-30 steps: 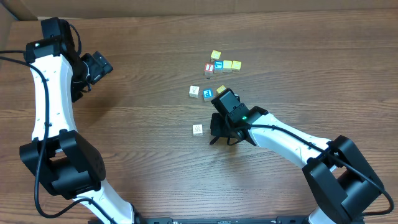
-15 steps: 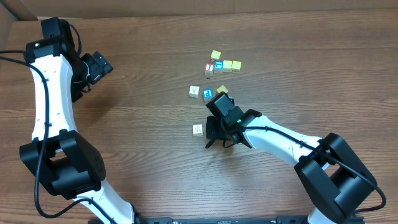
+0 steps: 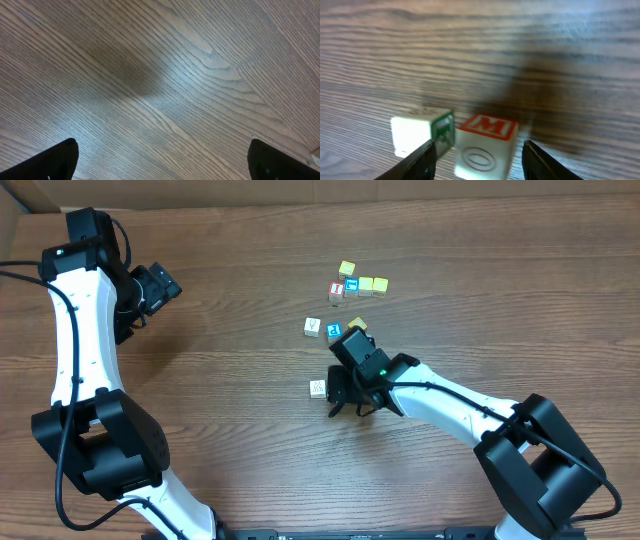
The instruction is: Flip 5 blocks
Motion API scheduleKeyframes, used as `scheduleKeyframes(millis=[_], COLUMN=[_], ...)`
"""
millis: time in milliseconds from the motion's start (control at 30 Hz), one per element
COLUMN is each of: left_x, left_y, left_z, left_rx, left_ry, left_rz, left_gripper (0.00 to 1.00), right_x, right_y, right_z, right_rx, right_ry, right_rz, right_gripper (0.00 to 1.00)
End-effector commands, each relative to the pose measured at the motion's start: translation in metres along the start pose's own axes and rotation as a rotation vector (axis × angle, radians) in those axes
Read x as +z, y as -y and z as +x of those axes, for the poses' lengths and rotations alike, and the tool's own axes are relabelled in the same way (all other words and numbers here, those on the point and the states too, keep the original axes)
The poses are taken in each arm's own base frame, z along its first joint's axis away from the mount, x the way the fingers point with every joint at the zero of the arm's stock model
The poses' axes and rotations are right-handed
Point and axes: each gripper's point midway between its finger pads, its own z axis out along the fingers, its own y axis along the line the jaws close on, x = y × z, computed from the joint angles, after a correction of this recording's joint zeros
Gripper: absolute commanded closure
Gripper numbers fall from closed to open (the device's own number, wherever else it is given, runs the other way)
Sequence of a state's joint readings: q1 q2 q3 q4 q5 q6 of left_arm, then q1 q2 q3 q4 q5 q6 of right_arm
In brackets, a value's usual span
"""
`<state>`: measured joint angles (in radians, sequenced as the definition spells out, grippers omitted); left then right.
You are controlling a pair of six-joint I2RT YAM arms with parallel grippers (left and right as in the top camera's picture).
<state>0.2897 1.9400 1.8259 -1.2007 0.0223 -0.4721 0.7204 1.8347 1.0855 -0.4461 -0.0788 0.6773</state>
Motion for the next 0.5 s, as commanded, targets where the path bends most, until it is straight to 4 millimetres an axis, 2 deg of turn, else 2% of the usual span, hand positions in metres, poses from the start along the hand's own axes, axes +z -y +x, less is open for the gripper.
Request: scheduleKeyframes(millis=[0, 133, 300, 467], left_x=[-0.009, -0.009, -0.009, -0.009], left_y=[0.002, 0.002, 0.002, 0.002], left_z=[-0.005, -0.005, -0.005, -0.005], left_rx=[0.004, 0.004, 0.004, 0.004], left_ry=[0.026, 0.026, 0.026, 0.026], left_rz=[0.009, 0.009, 0.009, 0.009], left_gripper=[0.00, 0.00, 0.00, 0.00], right_x=[-0.011, -0.014, -0.015, -0.015], right_y=[-0.019, -0.023, -0.008, -0.003], right_z=[-0.018, -0.022, -0.030, -0.032], right_rx=[-0.044, -0.062, -0.038, -0.020], right_ry=[0.045, 0.052, 0.075, 0.067], right_rz=[-0.043, -0.047, 0.002, 0.006], right_gripper=[0.44, 0.47, 0.51, 0.52])
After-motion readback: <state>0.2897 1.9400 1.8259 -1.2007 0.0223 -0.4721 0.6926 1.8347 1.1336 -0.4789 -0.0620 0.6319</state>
